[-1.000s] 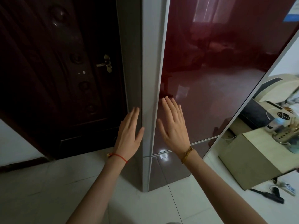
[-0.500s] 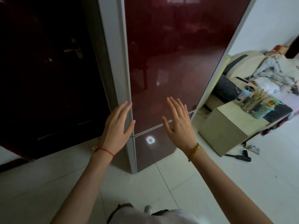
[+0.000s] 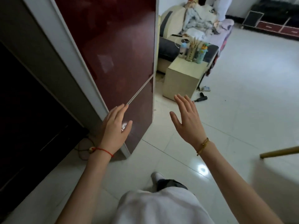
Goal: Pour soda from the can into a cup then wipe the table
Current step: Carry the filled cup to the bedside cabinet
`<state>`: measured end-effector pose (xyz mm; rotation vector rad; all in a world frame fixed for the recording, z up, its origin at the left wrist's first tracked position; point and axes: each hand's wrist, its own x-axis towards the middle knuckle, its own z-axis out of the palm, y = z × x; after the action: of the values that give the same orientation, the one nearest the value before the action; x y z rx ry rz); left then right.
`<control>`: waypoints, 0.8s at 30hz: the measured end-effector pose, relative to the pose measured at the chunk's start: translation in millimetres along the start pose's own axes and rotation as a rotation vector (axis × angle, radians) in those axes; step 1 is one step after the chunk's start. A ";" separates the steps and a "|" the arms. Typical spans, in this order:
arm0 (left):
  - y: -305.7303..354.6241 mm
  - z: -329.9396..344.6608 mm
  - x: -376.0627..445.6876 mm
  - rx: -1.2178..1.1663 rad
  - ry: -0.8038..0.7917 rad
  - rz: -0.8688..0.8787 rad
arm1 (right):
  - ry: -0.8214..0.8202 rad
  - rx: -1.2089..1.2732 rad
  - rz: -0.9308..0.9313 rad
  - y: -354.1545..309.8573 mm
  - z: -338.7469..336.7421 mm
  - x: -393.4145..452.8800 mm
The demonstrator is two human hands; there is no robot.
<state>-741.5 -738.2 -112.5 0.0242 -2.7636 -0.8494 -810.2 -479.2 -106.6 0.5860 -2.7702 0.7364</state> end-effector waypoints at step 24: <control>200.9 123.6 -106.3 -0.120 -0.523 0.680 | 0.308 -0.142 0.785 31.8 -121.4 -353.3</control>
<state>-656.9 -494.0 -124.4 -1.2367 -2.8146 -0.8993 -494.2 -278.1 -123.7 -0.6350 -2.6718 0.6685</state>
